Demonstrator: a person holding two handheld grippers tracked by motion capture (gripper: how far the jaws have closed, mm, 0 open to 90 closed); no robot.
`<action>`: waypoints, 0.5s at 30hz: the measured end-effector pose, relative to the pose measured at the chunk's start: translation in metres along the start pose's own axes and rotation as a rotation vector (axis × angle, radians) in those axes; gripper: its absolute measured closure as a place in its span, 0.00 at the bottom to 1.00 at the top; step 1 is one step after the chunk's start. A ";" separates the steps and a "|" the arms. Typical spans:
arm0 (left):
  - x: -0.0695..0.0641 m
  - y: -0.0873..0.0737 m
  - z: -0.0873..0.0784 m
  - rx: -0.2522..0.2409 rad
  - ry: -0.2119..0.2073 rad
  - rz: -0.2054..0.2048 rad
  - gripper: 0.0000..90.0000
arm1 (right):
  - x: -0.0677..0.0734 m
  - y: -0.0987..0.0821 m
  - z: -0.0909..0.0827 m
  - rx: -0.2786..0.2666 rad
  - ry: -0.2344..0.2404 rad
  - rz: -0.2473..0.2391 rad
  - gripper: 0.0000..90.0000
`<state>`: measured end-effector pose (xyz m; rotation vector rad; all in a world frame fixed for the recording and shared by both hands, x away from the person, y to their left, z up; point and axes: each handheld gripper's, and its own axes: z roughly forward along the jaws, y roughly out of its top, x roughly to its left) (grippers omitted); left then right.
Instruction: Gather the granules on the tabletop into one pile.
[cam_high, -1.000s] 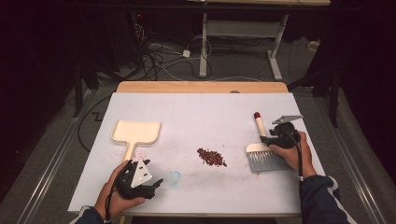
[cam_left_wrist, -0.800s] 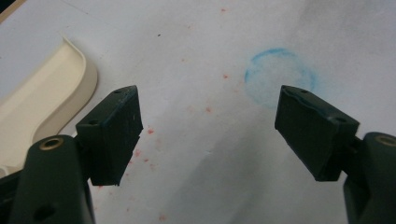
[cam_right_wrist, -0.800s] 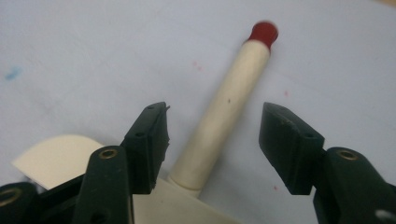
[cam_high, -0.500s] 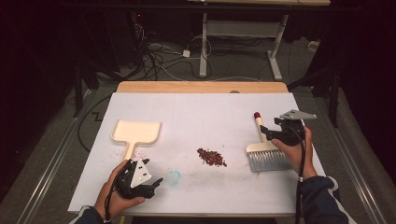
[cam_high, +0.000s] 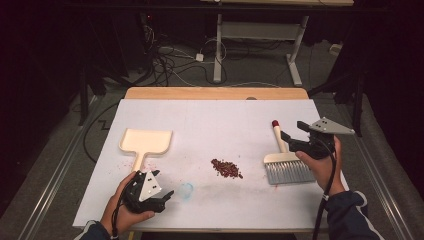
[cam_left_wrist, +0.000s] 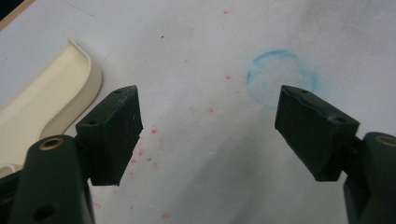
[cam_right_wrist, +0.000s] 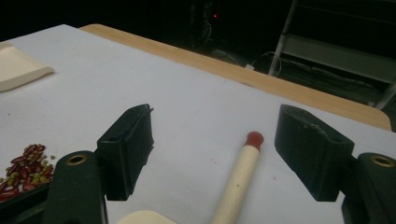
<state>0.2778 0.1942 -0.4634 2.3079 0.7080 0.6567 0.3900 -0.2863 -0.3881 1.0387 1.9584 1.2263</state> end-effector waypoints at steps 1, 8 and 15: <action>0.000 0.000 0.000 -0.002 0.000 0.000 0.24 | 0.001 0.000 -0.001 -0.007 0.001 -0.006 0.31; 0.000 0.000 -0.001 -0.003 0.001 -0.005 0.24 | 0.010 0.002 -0.010 -0.023 -0.017 -0.033 0.26; 0.000 -0.001 -0.001 -0.001 0.000 -0.002 0.24 | 0.026 0.004 -0.017 -0.036 -0.041 -0.068 0.20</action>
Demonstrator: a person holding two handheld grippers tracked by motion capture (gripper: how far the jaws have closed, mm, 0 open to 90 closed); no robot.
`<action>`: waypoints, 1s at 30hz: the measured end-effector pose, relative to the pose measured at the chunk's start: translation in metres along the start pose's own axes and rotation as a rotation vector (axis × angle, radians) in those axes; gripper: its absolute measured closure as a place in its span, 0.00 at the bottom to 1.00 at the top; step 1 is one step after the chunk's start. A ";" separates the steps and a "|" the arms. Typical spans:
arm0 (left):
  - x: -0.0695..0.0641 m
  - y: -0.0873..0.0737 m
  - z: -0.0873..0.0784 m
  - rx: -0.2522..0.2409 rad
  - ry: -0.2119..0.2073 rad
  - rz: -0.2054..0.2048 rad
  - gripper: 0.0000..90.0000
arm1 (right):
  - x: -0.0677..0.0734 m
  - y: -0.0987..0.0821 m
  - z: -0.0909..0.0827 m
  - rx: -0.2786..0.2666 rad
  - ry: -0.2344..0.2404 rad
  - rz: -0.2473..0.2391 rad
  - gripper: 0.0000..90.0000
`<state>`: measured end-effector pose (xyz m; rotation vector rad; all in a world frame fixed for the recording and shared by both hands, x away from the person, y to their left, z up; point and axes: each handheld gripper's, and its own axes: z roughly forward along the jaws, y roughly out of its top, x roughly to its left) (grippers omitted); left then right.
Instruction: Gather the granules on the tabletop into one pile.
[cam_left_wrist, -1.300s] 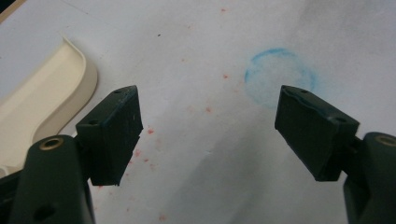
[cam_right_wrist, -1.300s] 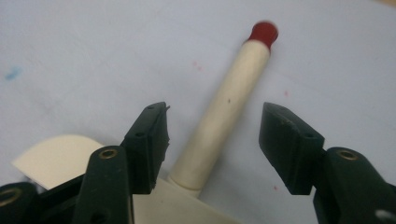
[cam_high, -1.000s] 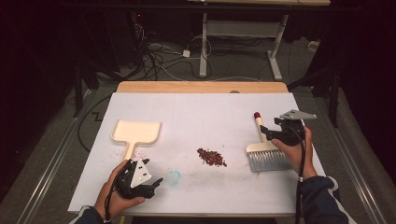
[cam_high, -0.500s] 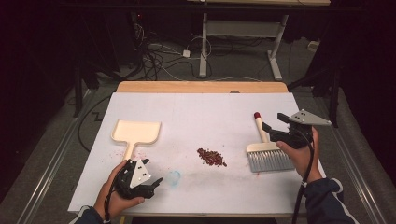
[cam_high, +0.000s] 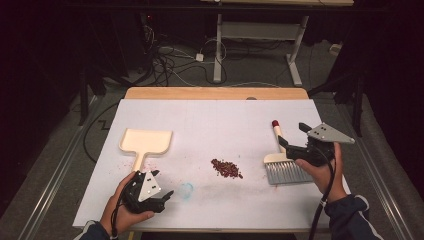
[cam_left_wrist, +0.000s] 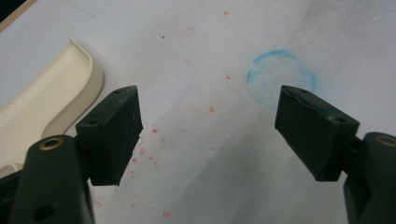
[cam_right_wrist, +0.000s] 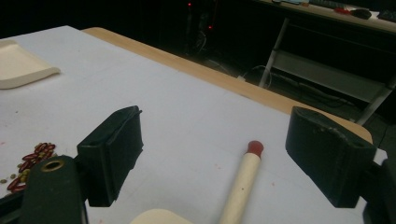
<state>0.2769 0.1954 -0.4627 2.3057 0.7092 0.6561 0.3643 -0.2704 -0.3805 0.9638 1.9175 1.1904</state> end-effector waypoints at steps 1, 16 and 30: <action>0.000 0.000 0.000 -0.001 0.000 -0.001 0.24 | 0.002 0.000 -0.001 0.001 -0.004 -0.006 0.19; 0.000 0.000 0.000 -0.002 -0.002 0.001 0.24 | 0.021 -0.005 -0.017 -0.035 0.048 -0.082 0.18; -0.001 0.000 0.000 -0.001 -0.001 0.001 0.24 | 0.034 -0.022 -0.032 -0.059 0.068 -0.124 0.19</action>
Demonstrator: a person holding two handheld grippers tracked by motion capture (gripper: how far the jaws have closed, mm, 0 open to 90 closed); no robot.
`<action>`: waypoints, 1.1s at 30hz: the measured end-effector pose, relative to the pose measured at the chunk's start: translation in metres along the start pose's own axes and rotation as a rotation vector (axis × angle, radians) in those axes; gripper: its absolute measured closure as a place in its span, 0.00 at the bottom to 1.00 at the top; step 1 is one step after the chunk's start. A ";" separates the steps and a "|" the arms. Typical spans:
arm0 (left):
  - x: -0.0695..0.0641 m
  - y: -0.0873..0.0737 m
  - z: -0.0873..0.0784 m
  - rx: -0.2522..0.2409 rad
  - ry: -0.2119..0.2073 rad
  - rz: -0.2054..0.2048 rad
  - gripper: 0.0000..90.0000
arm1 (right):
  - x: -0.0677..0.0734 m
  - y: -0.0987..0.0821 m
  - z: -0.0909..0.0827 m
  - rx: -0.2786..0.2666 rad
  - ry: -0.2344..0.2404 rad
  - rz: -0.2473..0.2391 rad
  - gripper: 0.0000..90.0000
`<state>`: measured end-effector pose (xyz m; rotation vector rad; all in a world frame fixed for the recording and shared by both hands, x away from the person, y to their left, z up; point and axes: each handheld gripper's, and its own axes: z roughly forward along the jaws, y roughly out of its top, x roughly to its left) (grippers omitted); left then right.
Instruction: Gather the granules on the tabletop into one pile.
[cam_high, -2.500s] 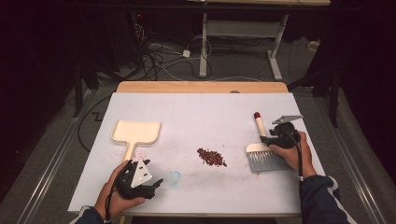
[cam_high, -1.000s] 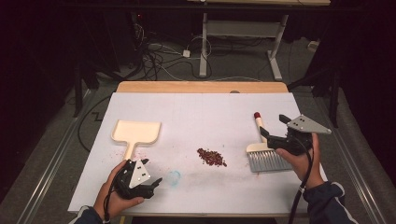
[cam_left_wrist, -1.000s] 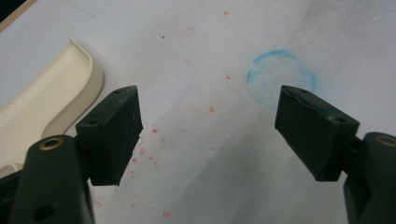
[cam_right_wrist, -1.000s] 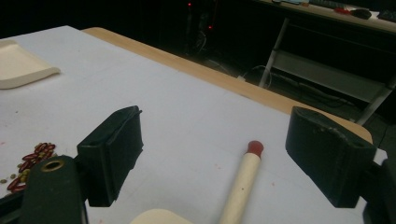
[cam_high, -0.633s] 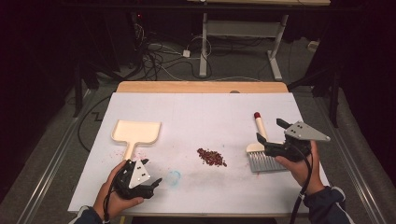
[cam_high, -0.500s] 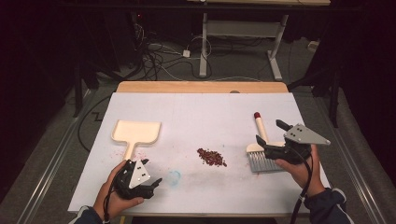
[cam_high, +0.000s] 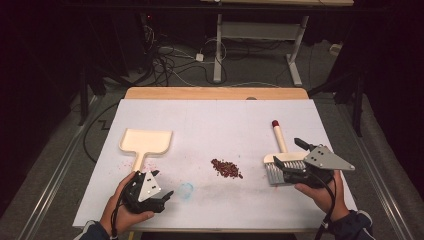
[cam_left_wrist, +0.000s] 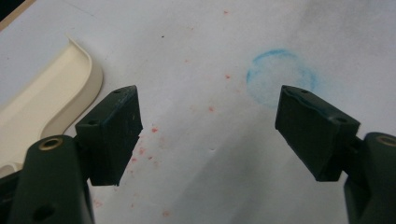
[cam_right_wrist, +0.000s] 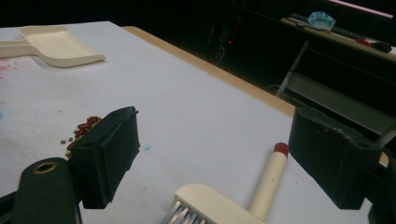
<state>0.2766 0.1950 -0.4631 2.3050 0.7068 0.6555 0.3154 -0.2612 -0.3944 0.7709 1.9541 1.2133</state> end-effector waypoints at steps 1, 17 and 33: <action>0.000 0.000 0.000 0.000 0.000 0.000 0.24 | 0.001 -0.001 0.000 0.003 0.001 -0.002 0.19; 0.000 0.001 0.000 -0.002 0.001 -0.002 0.23 | 0.015 -0.031 -0.008 0.028 0.012 -0.041 0.20; 0.004 0.008 0.007 -0.018 -0.011 -0.014 0.21 | 0.025 -0.064 -0.016 0.116 0.046 -0.025 0.20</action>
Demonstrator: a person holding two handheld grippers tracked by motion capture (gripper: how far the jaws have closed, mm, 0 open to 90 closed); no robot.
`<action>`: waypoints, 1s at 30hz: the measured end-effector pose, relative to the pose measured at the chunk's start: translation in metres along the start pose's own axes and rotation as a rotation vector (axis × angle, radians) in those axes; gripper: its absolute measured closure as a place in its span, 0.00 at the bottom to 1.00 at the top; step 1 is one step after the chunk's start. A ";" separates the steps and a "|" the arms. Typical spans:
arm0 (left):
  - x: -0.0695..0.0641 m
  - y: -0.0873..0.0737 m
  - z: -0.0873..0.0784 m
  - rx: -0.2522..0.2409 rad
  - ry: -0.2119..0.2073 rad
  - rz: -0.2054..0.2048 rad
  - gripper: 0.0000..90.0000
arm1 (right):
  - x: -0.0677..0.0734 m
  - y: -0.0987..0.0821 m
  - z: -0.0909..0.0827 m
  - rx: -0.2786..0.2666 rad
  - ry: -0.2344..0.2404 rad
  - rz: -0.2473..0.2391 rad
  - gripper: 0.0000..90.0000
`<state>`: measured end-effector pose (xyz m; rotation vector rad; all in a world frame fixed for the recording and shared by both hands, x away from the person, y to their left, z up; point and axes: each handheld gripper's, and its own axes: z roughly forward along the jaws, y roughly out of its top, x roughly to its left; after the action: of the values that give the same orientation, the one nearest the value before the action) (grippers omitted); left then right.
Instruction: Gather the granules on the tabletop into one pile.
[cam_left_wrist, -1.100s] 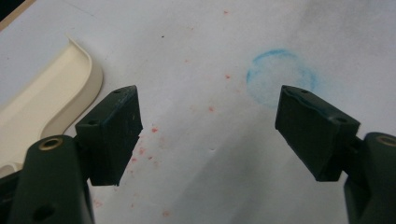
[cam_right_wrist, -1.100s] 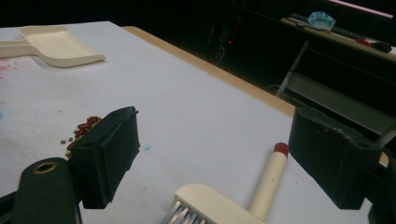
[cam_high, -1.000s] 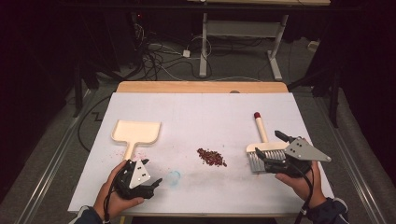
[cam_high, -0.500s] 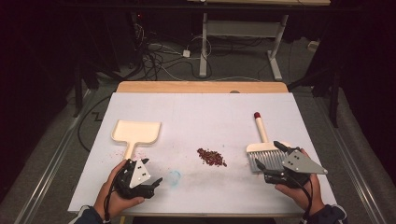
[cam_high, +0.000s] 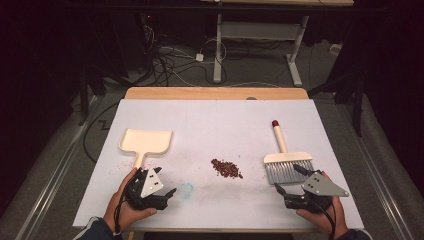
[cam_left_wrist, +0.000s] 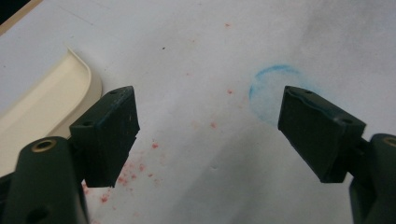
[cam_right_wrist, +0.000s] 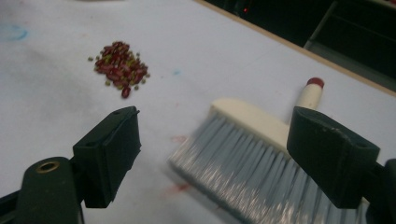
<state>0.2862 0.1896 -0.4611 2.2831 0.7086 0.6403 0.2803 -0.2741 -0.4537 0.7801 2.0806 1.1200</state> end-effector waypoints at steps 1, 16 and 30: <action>0.000 0.000 0.000 0.000 0.001 0.001 0.21 | 0.002 -0.002 0.000 0.008 0.001 -0.010 0.20; -0.002 -0.002 -0.005 -0.007 0.006 0.015 0.21 | 0.005 0.005 -0.005 -0.022 0.001 -0.015 0.20; -0.003 -0.002 -0.004 -0.001 0.006 0.016 0.21 | 0.004 0.006 -0.005 -0.031 0.003 -0.019 0.20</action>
<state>0.2811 0.1907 -0.4607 2.2886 0.6936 0.6551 0.2748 -0.2711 -0.4477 0.7427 2.0644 1.1406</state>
